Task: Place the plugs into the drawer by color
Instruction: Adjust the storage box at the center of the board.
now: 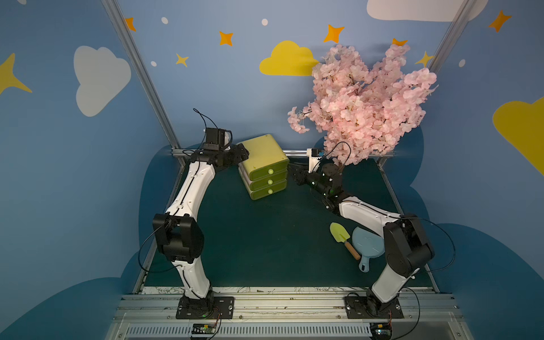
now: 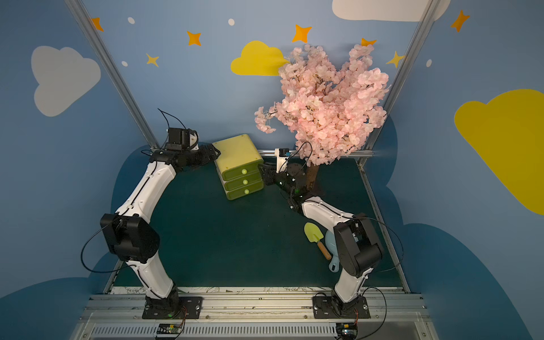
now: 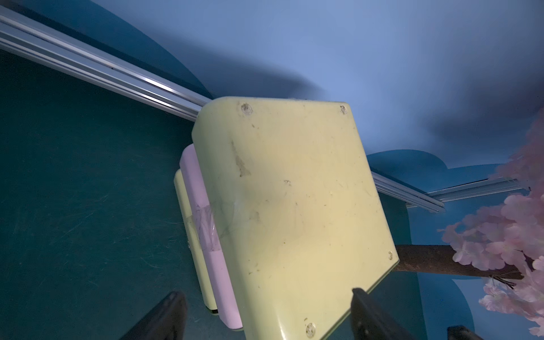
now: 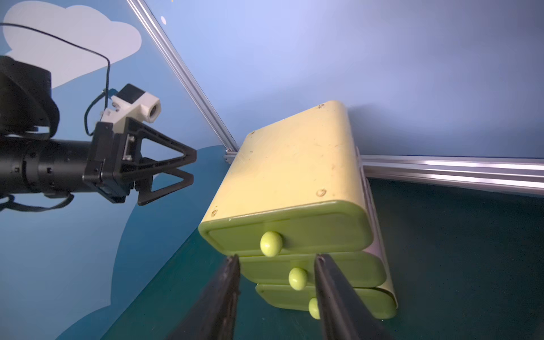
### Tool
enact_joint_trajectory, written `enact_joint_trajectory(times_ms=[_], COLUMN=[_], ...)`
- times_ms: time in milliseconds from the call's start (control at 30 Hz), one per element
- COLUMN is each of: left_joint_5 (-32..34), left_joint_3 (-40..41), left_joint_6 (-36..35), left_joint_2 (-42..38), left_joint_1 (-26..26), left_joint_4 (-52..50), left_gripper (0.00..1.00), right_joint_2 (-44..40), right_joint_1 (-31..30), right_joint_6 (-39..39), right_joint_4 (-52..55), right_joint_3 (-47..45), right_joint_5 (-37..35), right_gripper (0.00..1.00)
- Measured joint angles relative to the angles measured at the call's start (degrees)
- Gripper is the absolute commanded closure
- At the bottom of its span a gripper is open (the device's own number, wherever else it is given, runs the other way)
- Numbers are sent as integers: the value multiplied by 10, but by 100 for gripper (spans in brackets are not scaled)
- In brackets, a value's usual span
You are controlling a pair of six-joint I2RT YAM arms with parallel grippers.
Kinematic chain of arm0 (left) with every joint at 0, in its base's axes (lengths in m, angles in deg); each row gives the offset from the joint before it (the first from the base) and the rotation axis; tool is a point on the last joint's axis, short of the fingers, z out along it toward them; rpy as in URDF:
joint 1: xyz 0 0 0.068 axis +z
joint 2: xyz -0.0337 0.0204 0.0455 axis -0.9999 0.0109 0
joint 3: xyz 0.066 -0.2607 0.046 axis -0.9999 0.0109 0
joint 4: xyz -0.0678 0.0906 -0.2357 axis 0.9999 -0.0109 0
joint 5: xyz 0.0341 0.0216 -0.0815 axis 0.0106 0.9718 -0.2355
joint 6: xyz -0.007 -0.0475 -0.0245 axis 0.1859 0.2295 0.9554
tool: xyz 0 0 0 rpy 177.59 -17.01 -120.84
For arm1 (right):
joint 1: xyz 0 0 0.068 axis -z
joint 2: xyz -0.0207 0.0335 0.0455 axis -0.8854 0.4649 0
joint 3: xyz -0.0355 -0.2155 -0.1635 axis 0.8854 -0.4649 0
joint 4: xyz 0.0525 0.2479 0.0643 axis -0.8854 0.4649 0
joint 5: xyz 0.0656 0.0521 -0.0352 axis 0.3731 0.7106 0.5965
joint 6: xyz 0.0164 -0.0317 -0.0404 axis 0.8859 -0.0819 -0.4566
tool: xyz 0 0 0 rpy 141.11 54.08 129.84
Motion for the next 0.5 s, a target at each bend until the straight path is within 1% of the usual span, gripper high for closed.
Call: enact_joint_trajectory(times_ms=[233, 500], left_joint_5=[-10, -69], left_joint_3=[-45, -88], left_joint_6=[3, 15], left_joint_2=[40, 98], left_joint_1=[5, 15], left_joint_4=[-12, -17], left_gripper=[11, 12], right_joint_2=[70, 136], right_joint_1=[25, 31], right_joint_6=[-20, -29], right_joint_4=[81, 140], right_joint_3=[121, 194], right_joint_5=[51, 82], right_gripper=[36, 29])
